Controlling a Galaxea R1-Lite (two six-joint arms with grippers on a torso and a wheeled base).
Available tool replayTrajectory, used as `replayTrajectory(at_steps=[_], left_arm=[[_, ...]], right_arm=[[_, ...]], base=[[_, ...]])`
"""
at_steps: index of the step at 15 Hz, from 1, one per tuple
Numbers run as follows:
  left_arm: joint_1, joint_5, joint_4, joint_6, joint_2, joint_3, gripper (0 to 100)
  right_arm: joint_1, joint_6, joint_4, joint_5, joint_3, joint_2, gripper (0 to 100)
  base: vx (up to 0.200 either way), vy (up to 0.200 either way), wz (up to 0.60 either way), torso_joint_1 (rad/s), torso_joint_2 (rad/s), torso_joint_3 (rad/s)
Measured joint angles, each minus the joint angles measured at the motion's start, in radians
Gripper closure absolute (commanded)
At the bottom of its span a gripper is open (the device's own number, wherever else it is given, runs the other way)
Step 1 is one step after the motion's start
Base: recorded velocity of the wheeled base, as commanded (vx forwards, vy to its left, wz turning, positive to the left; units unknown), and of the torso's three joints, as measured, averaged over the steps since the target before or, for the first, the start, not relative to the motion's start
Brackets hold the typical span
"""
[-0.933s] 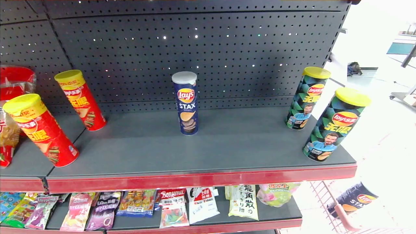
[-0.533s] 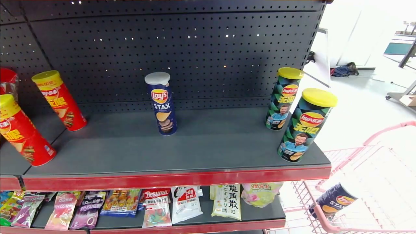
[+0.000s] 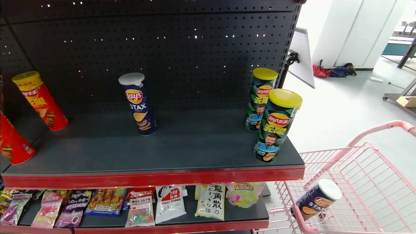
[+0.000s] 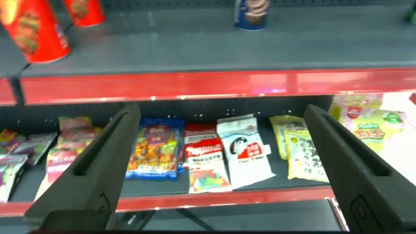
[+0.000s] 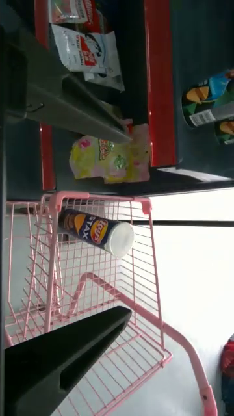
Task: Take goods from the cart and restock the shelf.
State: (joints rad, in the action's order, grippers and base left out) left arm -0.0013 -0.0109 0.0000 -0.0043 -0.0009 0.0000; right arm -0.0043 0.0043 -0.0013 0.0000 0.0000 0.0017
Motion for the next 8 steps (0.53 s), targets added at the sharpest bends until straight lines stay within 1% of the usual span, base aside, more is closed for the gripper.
replayTrajectory(at_steps=[5, 8], left_arm=[[0.001, 0.000, 0.000, 0.000, 0.000, 0.000, 0], [0.001, 0.000, 0.000, 0.000, 0.000, 0.000, 0]], right_arm=[[0.001, 0.000, 0.000, 0.000, 0.000, 0.000, 0], [0.001, 0.000, 0.000, 0.000, 0.000, 0.000, 0]], base=[[0.000, 0.000, -0.60, 0.001, 0.00, 0.000], [0.000, 0.000, 0.00, 0.000, 0.00, 0.000]])
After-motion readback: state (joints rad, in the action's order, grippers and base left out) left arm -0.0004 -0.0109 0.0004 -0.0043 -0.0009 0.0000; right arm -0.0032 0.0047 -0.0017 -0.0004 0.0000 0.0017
